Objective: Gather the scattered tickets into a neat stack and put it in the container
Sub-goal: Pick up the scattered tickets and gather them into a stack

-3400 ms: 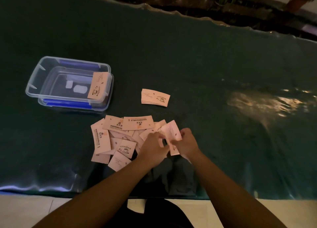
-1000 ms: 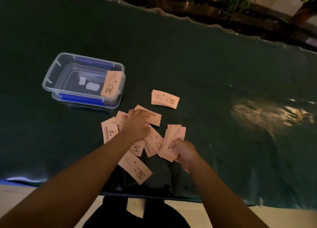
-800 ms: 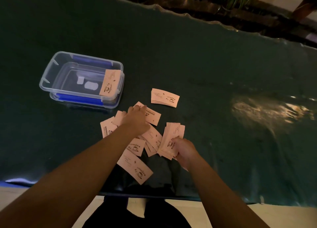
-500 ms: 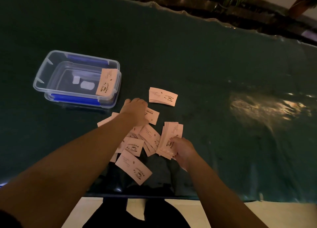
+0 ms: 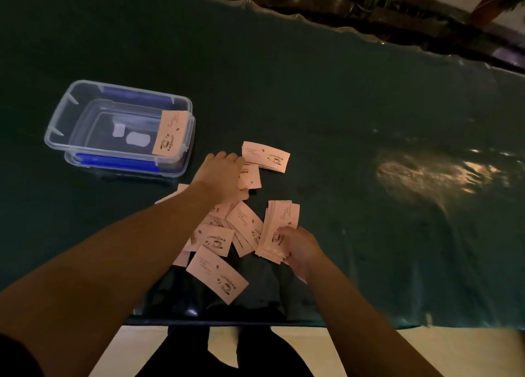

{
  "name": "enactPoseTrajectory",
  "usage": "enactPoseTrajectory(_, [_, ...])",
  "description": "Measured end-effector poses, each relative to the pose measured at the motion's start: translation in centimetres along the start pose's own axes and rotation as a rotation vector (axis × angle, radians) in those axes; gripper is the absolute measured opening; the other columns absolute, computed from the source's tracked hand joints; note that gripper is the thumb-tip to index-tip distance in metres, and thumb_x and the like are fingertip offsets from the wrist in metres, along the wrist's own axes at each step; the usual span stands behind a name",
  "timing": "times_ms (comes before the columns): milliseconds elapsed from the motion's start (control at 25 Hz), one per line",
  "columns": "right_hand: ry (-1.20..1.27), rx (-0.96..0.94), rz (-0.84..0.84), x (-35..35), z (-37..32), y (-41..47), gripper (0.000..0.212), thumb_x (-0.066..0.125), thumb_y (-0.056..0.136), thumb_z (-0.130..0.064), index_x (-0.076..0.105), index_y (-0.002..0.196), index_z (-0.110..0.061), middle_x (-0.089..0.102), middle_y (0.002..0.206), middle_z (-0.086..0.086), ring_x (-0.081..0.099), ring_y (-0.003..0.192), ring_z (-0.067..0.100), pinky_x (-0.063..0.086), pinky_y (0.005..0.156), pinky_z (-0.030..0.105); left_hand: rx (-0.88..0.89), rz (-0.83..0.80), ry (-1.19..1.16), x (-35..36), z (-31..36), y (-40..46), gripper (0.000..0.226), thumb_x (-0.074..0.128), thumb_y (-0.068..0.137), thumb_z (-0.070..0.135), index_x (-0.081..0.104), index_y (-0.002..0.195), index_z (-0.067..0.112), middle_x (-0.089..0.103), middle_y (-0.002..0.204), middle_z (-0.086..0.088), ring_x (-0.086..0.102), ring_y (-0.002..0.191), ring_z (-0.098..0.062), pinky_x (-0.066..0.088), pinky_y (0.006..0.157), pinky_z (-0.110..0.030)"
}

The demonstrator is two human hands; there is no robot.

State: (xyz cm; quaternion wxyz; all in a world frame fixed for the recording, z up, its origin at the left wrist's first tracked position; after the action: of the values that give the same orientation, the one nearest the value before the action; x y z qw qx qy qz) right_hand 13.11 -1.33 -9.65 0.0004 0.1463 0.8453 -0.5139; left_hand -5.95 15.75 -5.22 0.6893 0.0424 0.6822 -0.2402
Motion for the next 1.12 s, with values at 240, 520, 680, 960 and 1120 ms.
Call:
enactPoseTrajectory(240, [0.100, -0.020, -0.083, 0.7, 0.1, -0.4, 0.028, 0.056, 0.106, -0.009, 0.063, 0.133, -0.012, 0.074, 0.127, 0.013, 0.071, 0.114, 0.032, 0.059, 0.092, 0.049, -0.022, -0.033, -0.229, -0.4, 3.2, -2.0, 0.077, 0.045, 0.068, 0.084, 0.058, 0.115, 0.025, 0.063, 0.103, 0.002, 0.060, 0.087, -0.016, 0.052, 0.075, -0.034])
enactPoseTrajectory(520, [0.193, -0.050, -0.125, 1.4, -0.3, -1.2, 0.031, 0.046, 0.110, -0.023, 0.074, 0.120, -0.014, 0.080, 0.117, 0.013, 0.074, 0.107, 0.033, 0.061, 0.093, 0.047, -0.242, -0.111, -0.437, 3.2, 8.7, -6.9, 0.083, 0.035, 0.071, 0.087, 0.060, 0.113, 0.020, 0.061, 0.097, 0.001, 0.055, 0.084, -0.016, 0.042, 0.069, -0.033])
enactPoseTrajectory(680, [0.017, -0.134, -0.106, 1.2, -0.7, -1.5, 0.029, 0.056, 0.109, -0.032, 0.071, 0.127, -0.016, 0.080, 0.116, 0.007, 0.076, 0.098, 0.026, 0.058, 0.073, 0.037, -0.330, -0.128, -0.586, 5.1, 10.6, -8.6, 0.053, 0.052, 0.093, 0.053, 0.055, 0.130, 0.015, 0.059, 0.116, -0.004, 0.055, 0.095, -0.016, 0.046, 0.081, -0.032])
enactPoseTrajectory(960, [-0.409, -0.287, -0.098, 1.7, -3.4, -2.2, 0.019, 0.066, 0.103, -0.024, 0.068, 0.122, -0.022, 0.074, 0.124, 0.005, 0.072, 0.100, 0.019, 0.056, 0.074, 0.034, -0.502, -0.027, -0.975, 6.5, 7.8, -14.6, 0.061, 0.066, 0.091, 0.046, 0.042, 0.141, 0.021, 0.043, 0.139, 0.000, 0.051, 0.109, -0.014, 0.042, 0.078, -0.020])
enactPoseTrajectory(1120, [-0.591, -0.336, -0.136, 3.4, -4.4, -2.4, 0.035, 0.067, 0.102, -0.028, 0.062, 0.135, -0.019, 0.070, 0.133, 0.005, 0.067, 0.110, 0.024, 0.053, 0.080, 0.035, -0.587, -0.027, -1.081, 6.3, 7.1, -15.7, 0.049, 0.066, 0.093, 0.042, 0.047, 0.132, 0.018, 0.047, 0.132, 0.003, 0.047, 0.101, -0.010, 0.037, 0.066, -0.015])
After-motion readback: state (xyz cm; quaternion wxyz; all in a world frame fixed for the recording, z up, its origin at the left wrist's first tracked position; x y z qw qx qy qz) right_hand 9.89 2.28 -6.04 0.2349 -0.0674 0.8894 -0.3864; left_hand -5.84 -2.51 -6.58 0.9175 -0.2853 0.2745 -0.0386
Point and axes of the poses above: each hand's wrist, its own y-axis towards the middle knuckle, its own x-axis out of the palm, z = x × y, the point moved 7 cm from there along y, towards the middle knuckle
